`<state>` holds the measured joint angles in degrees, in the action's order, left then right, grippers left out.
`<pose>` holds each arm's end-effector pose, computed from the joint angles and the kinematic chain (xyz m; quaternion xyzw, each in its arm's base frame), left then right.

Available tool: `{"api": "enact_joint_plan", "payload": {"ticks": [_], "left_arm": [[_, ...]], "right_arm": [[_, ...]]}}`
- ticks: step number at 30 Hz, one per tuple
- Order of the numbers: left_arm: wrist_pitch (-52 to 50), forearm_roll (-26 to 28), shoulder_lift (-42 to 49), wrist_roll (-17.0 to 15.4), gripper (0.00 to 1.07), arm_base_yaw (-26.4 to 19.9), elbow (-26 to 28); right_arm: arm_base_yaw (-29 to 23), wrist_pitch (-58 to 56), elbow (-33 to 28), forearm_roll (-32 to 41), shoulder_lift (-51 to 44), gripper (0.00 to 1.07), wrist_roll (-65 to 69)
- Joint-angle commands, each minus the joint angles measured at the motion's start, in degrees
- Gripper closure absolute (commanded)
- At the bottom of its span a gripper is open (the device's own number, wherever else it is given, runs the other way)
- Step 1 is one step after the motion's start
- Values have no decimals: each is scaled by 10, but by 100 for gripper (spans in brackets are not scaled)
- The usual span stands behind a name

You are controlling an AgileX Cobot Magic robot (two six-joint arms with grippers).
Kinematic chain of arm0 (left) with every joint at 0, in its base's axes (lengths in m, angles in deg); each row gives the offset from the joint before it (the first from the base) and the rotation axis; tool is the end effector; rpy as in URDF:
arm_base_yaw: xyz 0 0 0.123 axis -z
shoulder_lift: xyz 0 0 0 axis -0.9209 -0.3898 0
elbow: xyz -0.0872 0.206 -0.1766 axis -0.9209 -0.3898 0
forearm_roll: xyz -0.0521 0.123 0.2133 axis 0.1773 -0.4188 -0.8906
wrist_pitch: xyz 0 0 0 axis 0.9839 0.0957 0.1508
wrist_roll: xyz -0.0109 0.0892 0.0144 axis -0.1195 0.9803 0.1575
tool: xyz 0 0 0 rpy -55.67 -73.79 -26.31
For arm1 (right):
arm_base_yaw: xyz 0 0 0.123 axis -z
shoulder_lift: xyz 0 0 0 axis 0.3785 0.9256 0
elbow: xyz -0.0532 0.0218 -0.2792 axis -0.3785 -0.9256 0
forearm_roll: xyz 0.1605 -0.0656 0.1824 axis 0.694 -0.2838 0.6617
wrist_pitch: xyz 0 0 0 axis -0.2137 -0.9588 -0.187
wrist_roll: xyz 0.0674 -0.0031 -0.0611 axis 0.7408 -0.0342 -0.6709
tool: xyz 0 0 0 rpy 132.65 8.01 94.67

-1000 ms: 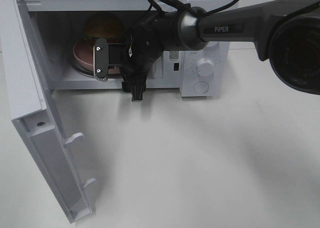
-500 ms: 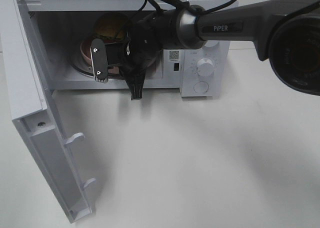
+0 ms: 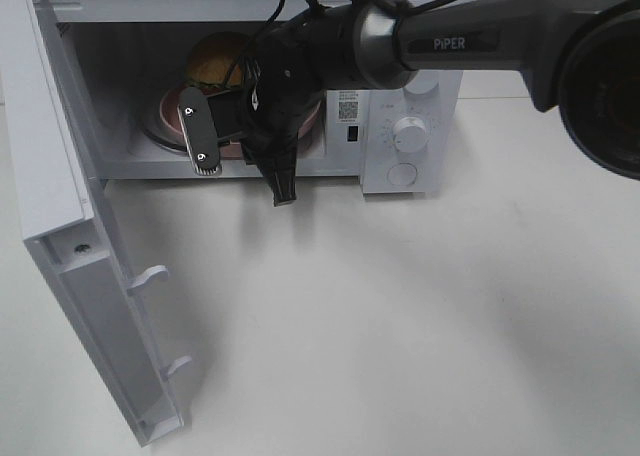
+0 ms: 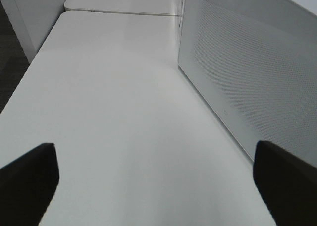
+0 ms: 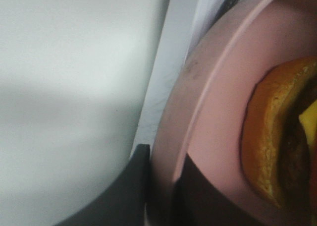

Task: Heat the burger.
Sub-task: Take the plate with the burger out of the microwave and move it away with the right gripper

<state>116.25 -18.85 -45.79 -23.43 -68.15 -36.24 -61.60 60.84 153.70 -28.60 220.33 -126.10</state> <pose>-0.0081 -0.0009 0.2819 -0.0164 0.8484 -0.0048 0.5291 0.4079 0.3227 0.1433 -0.7743 0.5258 -0.1506 0.3182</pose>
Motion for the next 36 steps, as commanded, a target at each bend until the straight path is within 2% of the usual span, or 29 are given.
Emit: {"api": "enact_joint_plan", "payload": {"ticks": [1, 12, 19, 20, 21, 36], "left_arm": [[1, -1, 3, -3, 7, -1, -1], [1, -1, 3, -3, 7, -1, -1], [1, -1, 3, -3, 7, -1, -1], [1, -1, 3, -3, 7, -1, -1], [1, -1, 3, -3, 7, -1, -1], [1, -1, 3, -3, 7, -1, -1]], "right_arm": [[-3, 46, -41, -3, -35, 107, -6], [-3, 99, -143, -18, -98, 107, 2], [-3, 179, -249, -22, -163, 107, 12], [-3, 179, -249, -22, -163, 107, 12], [-3, 193, -277, -22, -178, 107, 12], [-3, 257, -451, -36, -307, 107, 12]]}}
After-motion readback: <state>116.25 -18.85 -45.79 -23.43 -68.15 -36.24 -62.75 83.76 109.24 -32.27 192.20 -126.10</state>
